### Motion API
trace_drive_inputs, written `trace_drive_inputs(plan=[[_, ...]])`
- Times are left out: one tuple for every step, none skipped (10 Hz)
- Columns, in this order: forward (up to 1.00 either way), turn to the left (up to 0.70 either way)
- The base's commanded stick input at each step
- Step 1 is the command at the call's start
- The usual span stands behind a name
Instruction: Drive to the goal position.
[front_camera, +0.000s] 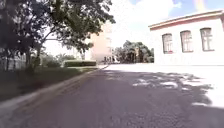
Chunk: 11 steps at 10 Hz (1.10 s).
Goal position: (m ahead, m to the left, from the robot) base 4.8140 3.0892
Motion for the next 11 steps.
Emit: trace_drive_inputs(plan=[[0.85, 0.0], [0.85, 0.0], [0.85, 0.0], [0.85, 0.0], [0.85, 0.0], [0.85, 0.0], [0.85, 0.0], [0.85, 0.0], [0.85, 0.0], [0.85, 0.0], [0.85, 0.0]])
